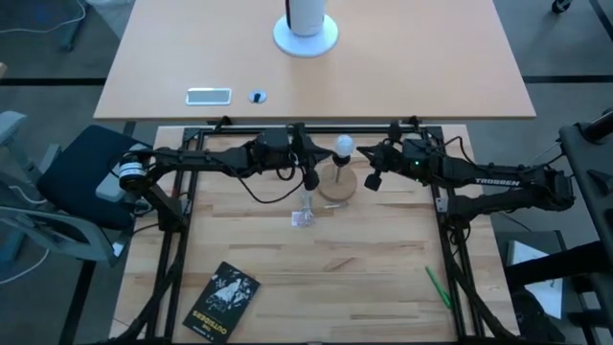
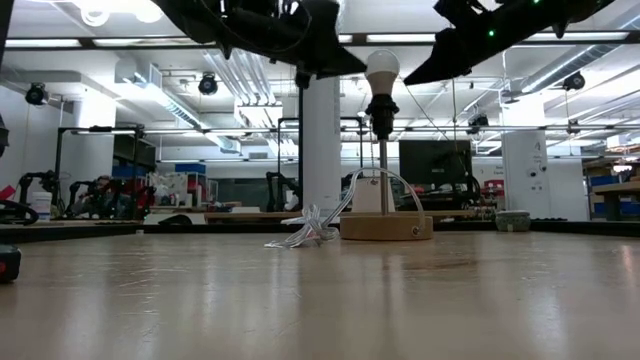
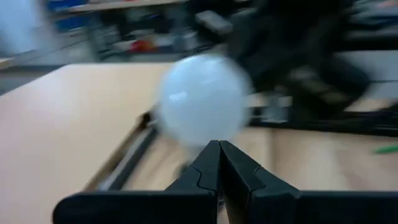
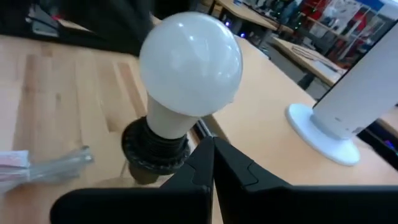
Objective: Screw lightbulb
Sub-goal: Insert the lightbulb into the lamp
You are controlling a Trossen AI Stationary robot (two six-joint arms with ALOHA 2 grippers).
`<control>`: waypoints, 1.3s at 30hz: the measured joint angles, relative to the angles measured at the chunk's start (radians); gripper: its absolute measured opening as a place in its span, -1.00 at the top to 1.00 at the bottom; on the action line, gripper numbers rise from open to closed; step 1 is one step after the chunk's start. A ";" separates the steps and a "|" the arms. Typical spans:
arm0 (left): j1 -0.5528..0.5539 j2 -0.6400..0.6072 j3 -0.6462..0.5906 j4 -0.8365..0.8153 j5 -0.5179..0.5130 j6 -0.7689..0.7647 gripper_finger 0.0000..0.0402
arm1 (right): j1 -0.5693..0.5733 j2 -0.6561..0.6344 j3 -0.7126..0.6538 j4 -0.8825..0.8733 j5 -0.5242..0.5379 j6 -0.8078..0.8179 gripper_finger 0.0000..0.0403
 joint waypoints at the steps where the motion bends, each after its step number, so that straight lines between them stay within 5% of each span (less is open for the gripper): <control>1: -0.001 0.000 0.000 0.010 0.022 0.001 1.00 | -0.005 0.000 0.000 0.010 -0.002 -0.004 1.00; 18: 0.003 0.020 0.000 0.039 -0.120 -0.021 1.00 | -0.012 0.000 0.000 0.051 -0.170 0.035 1.00; 27: -0.017 0.019 0.000 0.027 -0.082 -0.026 1.00 | -0.016 -0.007 0.000 0.022 -0.019 0.024 1.00; 39: -0.018 0.017 0.000 0.021 -0.077 -0.026 1.00 | -0.027 0.035 -0.001 0.143 -0.104 0.014 1.00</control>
